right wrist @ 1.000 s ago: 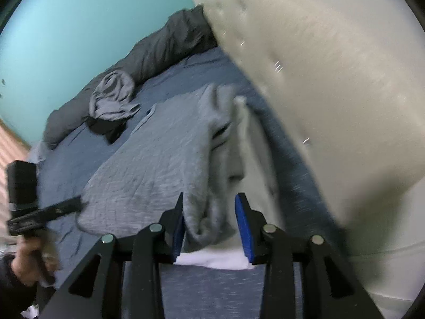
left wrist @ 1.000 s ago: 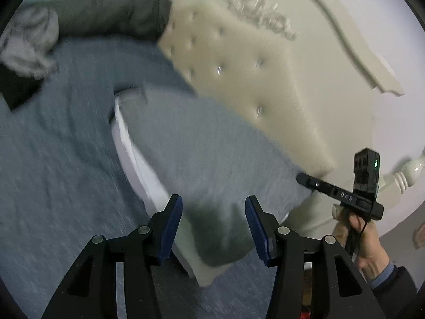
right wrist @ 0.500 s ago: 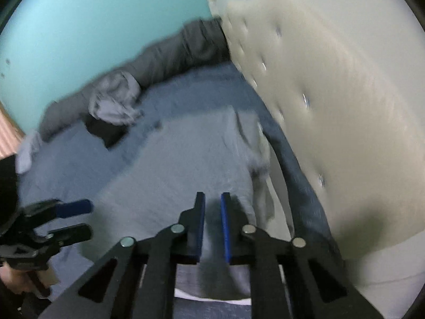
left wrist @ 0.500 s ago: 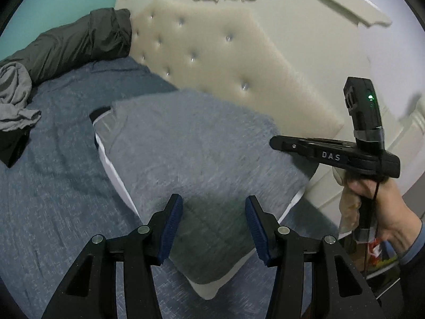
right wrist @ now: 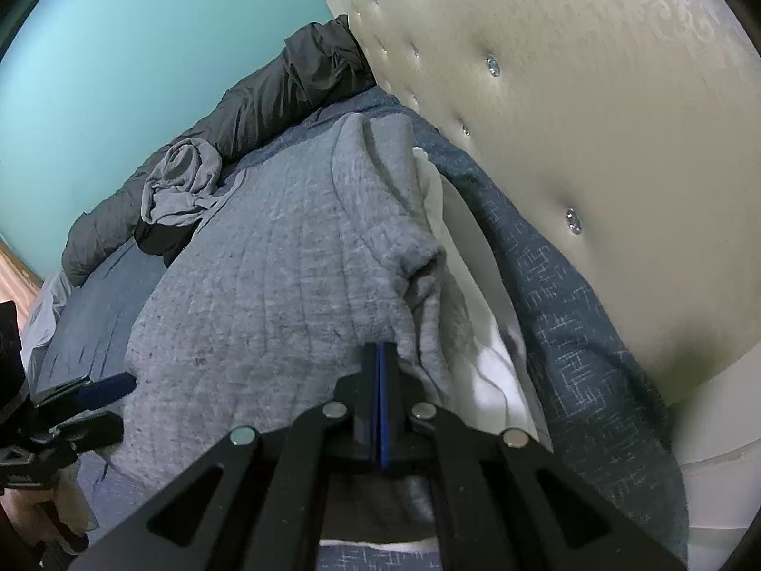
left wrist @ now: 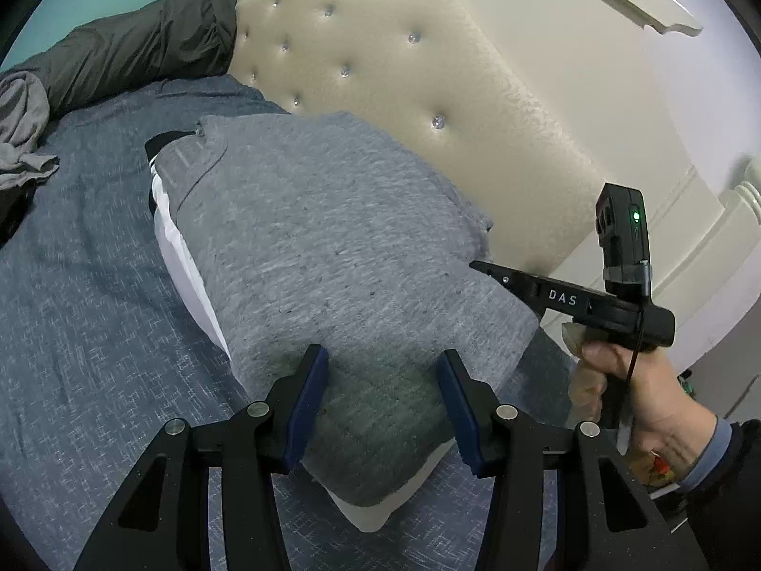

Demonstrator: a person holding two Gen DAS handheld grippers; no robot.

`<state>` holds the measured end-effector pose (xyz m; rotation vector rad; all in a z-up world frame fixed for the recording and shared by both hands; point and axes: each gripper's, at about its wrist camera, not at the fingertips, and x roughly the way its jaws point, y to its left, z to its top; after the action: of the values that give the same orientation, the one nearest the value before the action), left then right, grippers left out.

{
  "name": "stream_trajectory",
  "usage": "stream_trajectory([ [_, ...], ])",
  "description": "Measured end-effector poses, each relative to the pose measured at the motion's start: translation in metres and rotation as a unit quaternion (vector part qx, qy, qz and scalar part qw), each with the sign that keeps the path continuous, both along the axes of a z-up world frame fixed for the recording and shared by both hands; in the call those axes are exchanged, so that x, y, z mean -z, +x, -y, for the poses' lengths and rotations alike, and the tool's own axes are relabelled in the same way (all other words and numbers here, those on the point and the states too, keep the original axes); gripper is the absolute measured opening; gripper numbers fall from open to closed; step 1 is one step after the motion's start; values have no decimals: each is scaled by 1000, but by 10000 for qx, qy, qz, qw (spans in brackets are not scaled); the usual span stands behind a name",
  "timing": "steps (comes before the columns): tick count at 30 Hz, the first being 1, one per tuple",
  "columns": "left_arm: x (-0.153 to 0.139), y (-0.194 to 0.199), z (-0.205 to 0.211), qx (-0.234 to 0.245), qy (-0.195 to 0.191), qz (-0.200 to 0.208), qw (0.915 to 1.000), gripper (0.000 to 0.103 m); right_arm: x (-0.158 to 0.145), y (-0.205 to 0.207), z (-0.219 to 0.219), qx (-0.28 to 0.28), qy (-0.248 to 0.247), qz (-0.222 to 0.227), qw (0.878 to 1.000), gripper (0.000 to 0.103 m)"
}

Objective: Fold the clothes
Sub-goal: 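Lower the hoodie onto the white clothes stack and open both tools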

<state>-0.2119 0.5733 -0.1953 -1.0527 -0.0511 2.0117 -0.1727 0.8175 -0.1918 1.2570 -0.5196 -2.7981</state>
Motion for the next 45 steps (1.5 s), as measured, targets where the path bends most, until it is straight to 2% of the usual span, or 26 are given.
stream_trajectory([
  [6, -1, 2, -5, -31, -91, -33, 9999, 52, 7, 3, 3, 113, -6, -52, 9999, 0],
  [9, -6, 1, -6, -66, -181, -96, 9998, 52, -10, 0, 6, 88, 173, 23, 9998, 0],
  [12, -10, 2, -5, -96, -206, -102, 9997, 52, -32, 12, 13, 148, 421, -219, 9988, 0],
  [15, -11, 5, -3, -130, -237, -137, 9995, 52, -51, 30, 18, 208, 439, -551, 9973, 0],
  [17, -11, 7, -3, -167, -252, -156, 9994, 52, -56, 41, 28, 122, 563, -626, 9964, 0],
  [21, -12, 8, -3, -196, -263, -144, 9994, 52, -42, 46, 44, 6, 931, -453, 9946, 0],
  [26, -13, 12, -6, -122, -323, -204, 9992, 52, -6, 51, 31, 363, 757, -239, 9962, 0],
  [30, -13, 12, -6, -92, -346, -211, 9991, 52, 5, 56, 16, 680, 533, -272, 9959, 0],
  [32, -14, 13, -6, -114, -370, -238, 9990, 52, 8, 56, 16, 692, 619, -240, 9954, 0],
  [38, -26, 17, -2, -149, -448, -322, 9984, 52, -4, 64, 10, 997, 706, -291, 9921, 0],
  [45, -49, 28, 15, -308, -406, -392, 9979, 53, -28, 82, 18, 1052, 785, -425, 9904, 0],
])
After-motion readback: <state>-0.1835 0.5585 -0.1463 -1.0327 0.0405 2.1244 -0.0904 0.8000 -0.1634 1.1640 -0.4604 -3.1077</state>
